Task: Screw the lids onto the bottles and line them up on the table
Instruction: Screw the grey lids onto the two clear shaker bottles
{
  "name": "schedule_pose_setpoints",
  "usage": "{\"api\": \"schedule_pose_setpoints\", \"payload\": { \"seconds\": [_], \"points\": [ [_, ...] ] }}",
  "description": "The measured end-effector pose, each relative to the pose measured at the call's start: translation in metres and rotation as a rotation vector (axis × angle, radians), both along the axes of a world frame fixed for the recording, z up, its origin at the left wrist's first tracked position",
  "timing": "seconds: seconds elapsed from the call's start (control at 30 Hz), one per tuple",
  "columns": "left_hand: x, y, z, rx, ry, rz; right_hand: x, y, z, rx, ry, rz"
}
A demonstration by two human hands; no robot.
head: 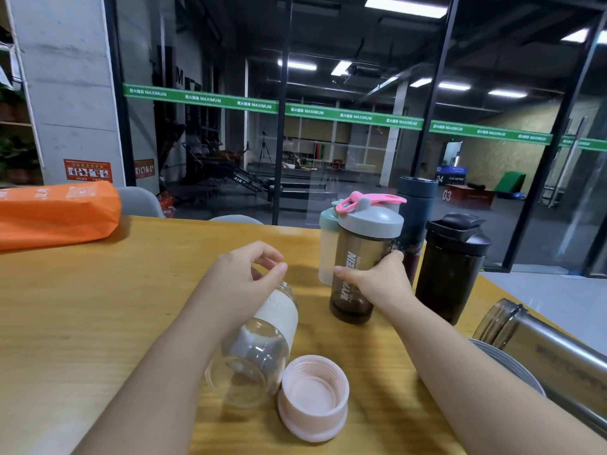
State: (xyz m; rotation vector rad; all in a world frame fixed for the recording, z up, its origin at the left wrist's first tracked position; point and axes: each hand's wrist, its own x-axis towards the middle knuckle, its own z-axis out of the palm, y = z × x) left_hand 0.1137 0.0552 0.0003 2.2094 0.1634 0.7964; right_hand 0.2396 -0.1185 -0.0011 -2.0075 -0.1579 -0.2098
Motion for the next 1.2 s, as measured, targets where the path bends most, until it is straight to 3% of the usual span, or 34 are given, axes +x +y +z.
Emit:
{"api": "schedule_pose_setpoints", "payload": {
  "seconds": [0.4, 0.7, 0.83, 1.2],
  "points": [
    [-0.004, -0.007, 0.007, 0.068, -0.075, -0.048, -0.007, 0.002, -0.002, -0.03, 0.014, 0.045],
    [-0.008, -0.02, 0.017, 0.245, -0.331, -0.106, -0.028, -0.019, 0.007, -0.06, 0.014, 0.13],
    [-0.003, -0.035, 0.022, 0.337, -0.298, -0.139, -0.045, -0.038, 0.015, -0.12, -0.072, 0.221],
    [0.007, -0.095, 0.026, 0.492, -0.274, -0.25, -0.064, -0.098, 0.035, -0.225, -0.392, 0.137]
  ]
}}
